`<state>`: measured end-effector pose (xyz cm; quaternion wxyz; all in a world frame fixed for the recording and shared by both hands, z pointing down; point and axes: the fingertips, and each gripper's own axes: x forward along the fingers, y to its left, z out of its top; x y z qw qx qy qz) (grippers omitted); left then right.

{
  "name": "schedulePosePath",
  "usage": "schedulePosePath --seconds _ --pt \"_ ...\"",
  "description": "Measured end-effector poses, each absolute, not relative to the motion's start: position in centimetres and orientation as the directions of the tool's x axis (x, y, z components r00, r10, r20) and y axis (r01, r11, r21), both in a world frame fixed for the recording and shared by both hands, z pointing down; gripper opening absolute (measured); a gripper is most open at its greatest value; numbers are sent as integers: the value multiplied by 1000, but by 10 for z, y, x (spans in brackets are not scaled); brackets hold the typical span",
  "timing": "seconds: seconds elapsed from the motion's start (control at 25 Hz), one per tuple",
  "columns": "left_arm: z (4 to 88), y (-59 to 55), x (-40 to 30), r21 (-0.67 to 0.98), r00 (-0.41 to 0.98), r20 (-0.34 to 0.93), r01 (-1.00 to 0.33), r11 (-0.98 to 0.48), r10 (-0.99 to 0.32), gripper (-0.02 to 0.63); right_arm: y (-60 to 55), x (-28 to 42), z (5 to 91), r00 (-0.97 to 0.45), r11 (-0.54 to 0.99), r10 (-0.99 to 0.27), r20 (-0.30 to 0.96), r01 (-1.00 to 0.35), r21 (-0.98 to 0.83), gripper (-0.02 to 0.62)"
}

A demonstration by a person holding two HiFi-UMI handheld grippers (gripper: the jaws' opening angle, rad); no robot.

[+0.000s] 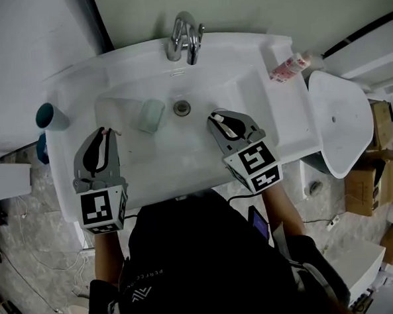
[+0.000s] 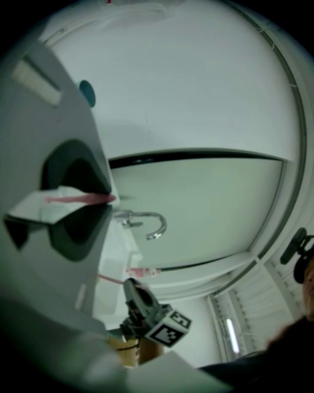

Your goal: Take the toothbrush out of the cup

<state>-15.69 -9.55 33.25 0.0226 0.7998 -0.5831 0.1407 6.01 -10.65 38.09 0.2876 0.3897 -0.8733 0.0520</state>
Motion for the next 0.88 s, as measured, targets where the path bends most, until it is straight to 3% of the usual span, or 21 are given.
schedulePosePath --seconds 0.88 --pt "324 -77 -168 -155 255 245 -942 -297 -935 63 -97 46 363 -570 703 -657 493 -699 128 26"
